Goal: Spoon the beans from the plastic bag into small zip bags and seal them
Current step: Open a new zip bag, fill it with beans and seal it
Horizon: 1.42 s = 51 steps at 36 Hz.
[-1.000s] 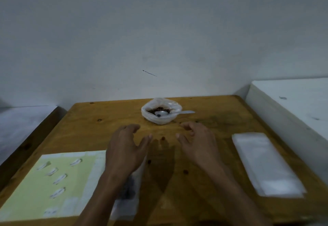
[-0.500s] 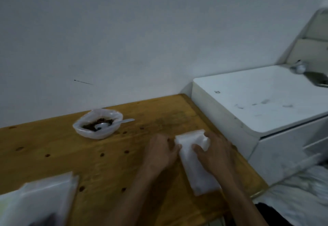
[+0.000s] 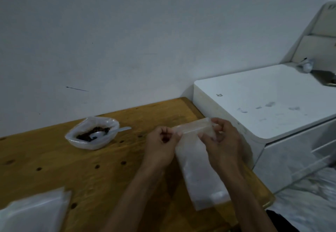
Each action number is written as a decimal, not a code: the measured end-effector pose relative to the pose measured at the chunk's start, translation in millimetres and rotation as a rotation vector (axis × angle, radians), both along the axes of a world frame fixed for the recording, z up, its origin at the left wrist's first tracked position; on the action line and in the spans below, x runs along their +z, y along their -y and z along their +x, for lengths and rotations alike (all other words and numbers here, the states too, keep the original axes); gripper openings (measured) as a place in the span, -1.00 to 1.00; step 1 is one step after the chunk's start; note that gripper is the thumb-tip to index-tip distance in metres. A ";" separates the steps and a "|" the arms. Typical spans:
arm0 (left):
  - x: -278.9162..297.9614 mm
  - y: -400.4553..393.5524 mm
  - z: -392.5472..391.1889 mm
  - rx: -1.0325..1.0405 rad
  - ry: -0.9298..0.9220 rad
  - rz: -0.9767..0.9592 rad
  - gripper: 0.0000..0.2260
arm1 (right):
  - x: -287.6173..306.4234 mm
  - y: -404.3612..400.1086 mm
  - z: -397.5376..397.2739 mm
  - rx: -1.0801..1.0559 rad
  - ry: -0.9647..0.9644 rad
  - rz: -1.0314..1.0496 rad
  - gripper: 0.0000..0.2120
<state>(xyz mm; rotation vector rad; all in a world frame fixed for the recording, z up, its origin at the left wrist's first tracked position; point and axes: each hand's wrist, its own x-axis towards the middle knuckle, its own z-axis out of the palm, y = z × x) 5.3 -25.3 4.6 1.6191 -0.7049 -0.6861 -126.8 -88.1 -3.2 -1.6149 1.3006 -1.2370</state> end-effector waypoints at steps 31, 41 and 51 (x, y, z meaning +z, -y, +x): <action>64.5 -173.6 138.6 0.411 0.289 -0.131 -0.65 | 52.1 -136.0 179.2 0.936 0.216 0.027 -0.91; 66.3 -200.7 157.5 0.347 0.110 -0.242 -0.74 | 64.2 -149.7 196.9 1.079 0.324 0.259 -0.74; 66.0 -195.5 153.6 0.355 0.449 -0.127 -0.81 | 60.3 -155.6 200.5 0.816 -0.005 -0.304 -0.90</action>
